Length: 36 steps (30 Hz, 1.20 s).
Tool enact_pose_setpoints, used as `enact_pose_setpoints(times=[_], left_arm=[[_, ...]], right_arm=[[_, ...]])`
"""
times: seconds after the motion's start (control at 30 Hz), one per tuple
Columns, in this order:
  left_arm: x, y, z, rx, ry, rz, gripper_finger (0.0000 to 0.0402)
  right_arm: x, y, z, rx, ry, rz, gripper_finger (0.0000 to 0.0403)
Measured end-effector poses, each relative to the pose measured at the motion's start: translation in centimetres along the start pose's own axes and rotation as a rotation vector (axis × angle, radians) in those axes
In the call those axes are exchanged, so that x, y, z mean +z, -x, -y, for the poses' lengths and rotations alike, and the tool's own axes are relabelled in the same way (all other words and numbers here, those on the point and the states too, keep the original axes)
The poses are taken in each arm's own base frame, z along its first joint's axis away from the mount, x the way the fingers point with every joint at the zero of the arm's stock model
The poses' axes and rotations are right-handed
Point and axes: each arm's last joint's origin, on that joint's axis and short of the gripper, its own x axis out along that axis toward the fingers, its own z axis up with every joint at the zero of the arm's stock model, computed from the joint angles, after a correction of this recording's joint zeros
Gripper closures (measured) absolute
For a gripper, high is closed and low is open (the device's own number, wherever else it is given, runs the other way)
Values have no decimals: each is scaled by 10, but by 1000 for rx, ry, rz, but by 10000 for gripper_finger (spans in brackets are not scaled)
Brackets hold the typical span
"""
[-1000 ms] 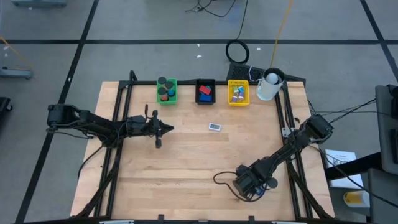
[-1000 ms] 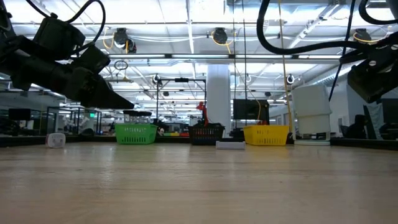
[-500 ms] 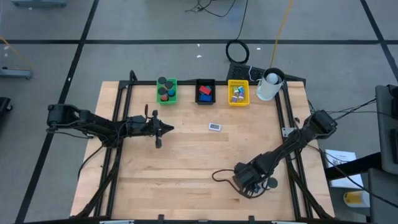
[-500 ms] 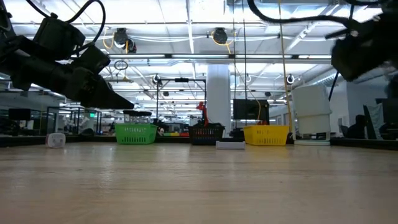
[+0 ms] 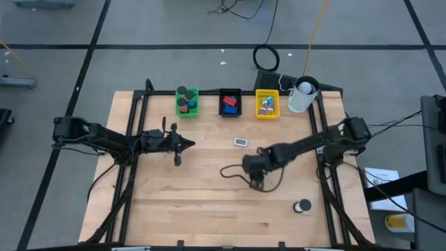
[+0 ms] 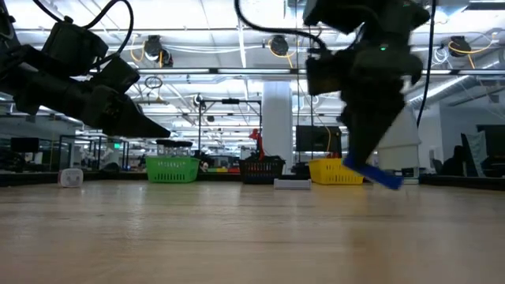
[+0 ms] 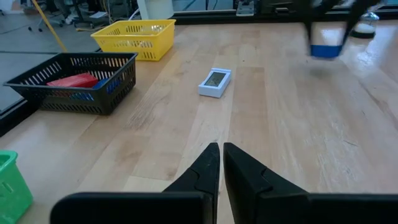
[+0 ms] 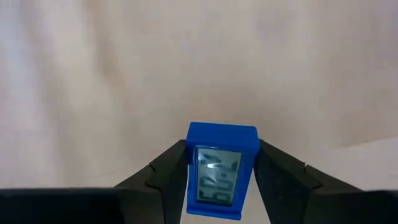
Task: Pick & Place Office items
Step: Put the blue digital timer into the black bin
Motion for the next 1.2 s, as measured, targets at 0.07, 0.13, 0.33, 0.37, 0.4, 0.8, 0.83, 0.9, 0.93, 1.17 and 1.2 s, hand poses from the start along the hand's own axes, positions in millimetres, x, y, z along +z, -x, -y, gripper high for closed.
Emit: enact_pose_setpoints(times=[0.07,0.13,0.33,0.37,0.4,0.8,0.83,0.9,0.93,1.17,1.2], left_arm=[[0,0,0,0,-7,0,371],[0,0,0,0,-6,0,371],[0,0,0,0,-6,-4,371],[0,0,0,0,-6,-4,371],[-1,0,0,0,-6,-6,371],[-1,0,0,-4,-7,-8,371],[-1,0,0,-8,-7,-8,371],[-1,0,0,-9,-7,-8,371],[-1,0,0,-11,-7,-8,371],[-1,0,0,-10,-7,-8,371],[-1,0,0,-10,-7,-8,371]], right_arm=[[12,0,10,-70,73,31,246],[26,1,16,-111,137,75,246],[57,-16,27,-130,230,99,245],[60,-20,28,-133,241,95,244],[62,-25,30,-135,247,90,244],[83,-49,26,-85,304,230,233],[85,-48,25,-80,305,252,227],[86,-48,23,-76,307,268,209],[87,-48,23,-78,308,274,197],[84,-48,24,-135,303,257,104],[84,-45,25,-147,303,253,95]])
